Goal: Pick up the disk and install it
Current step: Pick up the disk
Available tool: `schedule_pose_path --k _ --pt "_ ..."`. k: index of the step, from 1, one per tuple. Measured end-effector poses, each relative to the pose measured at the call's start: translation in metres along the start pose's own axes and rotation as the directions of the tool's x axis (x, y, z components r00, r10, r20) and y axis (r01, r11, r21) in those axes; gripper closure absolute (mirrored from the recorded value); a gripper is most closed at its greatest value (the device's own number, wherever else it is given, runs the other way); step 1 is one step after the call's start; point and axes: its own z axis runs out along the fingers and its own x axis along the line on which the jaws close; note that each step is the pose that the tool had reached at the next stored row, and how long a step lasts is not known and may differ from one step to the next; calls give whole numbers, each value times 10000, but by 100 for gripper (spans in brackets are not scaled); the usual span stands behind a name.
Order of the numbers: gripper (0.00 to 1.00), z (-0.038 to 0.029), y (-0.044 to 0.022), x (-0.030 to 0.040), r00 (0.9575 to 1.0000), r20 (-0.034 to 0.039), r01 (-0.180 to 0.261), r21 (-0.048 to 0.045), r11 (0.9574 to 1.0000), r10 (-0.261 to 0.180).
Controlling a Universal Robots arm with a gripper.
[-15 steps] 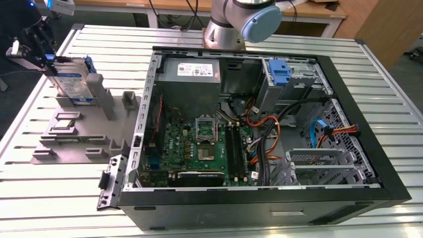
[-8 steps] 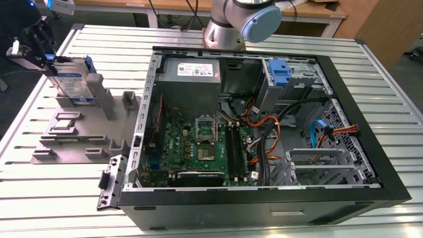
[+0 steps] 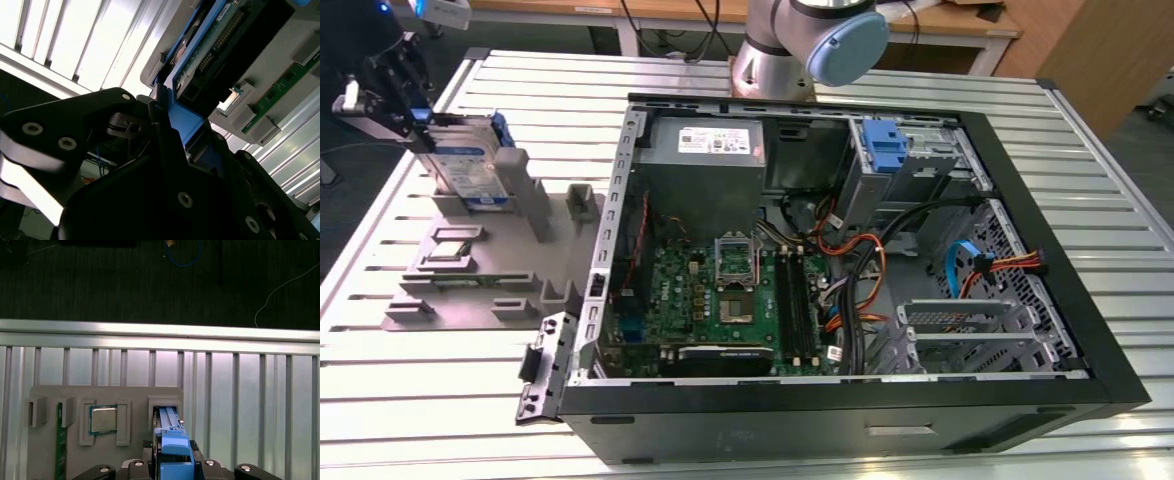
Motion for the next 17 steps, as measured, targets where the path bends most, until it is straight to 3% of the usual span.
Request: schedule_pose_path --k 17 --pt "63 -25 0 -1 10000 0 0 -2 10000 0"
